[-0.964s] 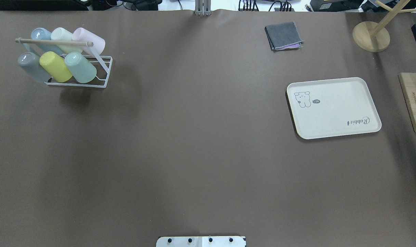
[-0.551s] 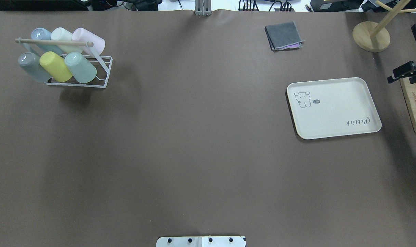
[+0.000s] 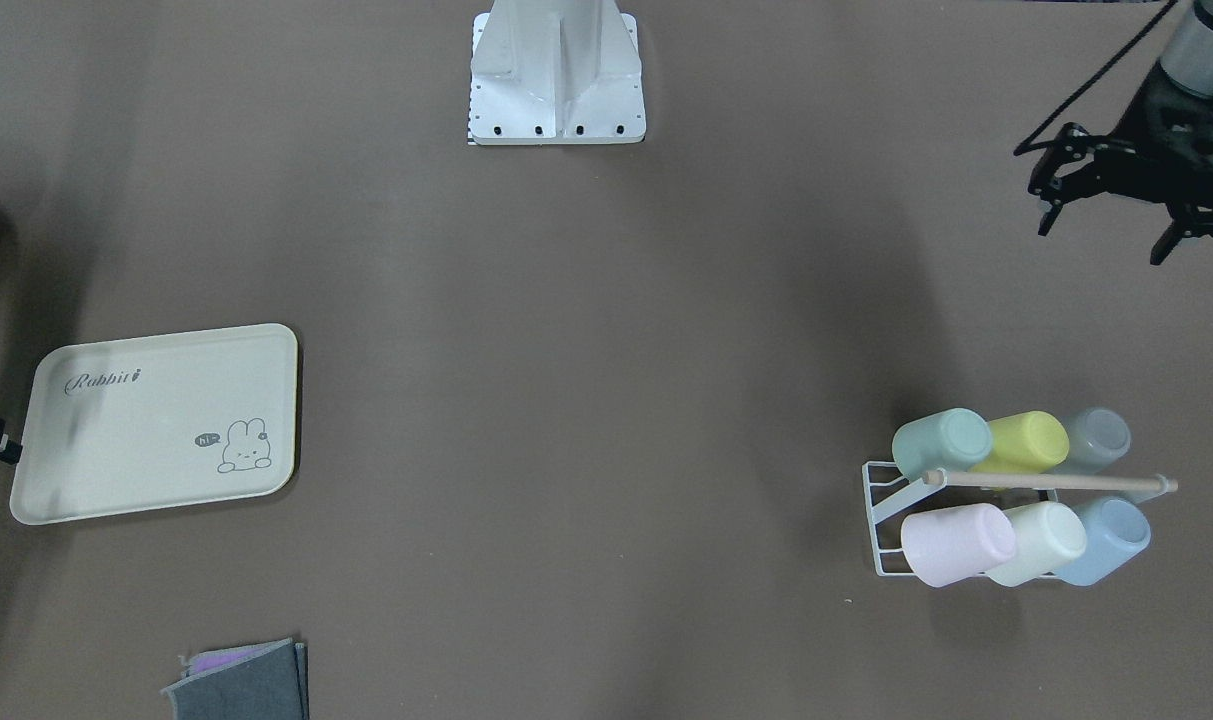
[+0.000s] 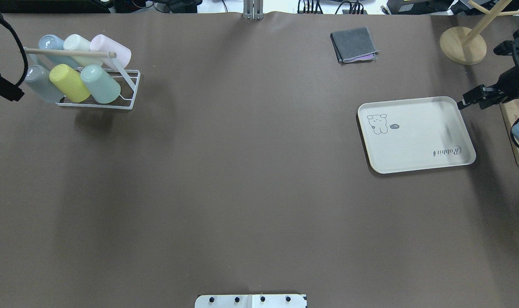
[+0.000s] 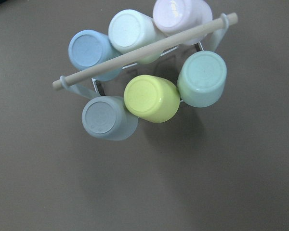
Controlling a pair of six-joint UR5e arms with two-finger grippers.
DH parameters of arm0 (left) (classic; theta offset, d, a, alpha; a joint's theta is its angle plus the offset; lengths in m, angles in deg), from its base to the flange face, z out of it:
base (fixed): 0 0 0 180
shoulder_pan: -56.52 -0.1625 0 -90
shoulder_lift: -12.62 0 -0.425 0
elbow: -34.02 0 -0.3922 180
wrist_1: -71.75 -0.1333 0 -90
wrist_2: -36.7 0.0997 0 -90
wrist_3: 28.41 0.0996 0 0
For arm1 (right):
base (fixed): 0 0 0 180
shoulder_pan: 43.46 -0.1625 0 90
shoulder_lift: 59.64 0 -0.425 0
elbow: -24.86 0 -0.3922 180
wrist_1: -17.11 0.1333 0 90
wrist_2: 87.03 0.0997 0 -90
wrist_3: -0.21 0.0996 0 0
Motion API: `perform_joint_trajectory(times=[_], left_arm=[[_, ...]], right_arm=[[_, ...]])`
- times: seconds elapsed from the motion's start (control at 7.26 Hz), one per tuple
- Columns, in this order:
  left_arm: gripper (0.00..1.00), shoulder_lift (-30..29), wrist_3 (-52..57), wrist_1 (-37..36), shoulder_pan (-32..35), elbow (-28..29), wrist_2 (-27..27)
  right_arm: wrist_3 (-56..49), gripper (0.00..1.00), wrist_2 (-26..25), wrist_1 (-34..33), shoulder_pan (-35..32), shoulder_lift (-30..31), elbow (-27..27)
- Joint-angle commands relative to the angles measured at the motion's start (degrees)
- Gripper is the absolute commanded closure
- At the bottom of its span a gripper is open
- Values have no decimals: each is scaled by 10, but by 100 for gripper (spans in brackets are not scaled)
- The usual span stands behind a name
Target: Pick up and place green cup on tray
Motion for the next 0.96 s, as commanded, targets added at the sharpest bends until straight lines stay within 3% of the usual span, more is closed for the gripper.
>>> perform_joint_trajectory(times=[0.0,0.14,0.28,0.41,0.69,0.83], left_arm=[[1,92,168,130,-40,-22,63],[1,164,223,275,-57,-10,110],[1,188,277,329,-70,-7,126],[1,188,330,331,-85,-10,161],[1,193,399,331,-166,-14,307],[1,193,400,330,-203,-14,351]], right_arm=[[1,20,0,33,18,0,20],[2,24,3,34,21,1,22],[1,27,5,33,22,4,21],[1,33,5,34,22,6,21],[-6,45,5,35,22,13,23],[-6,46,6,35,22,13,23]])
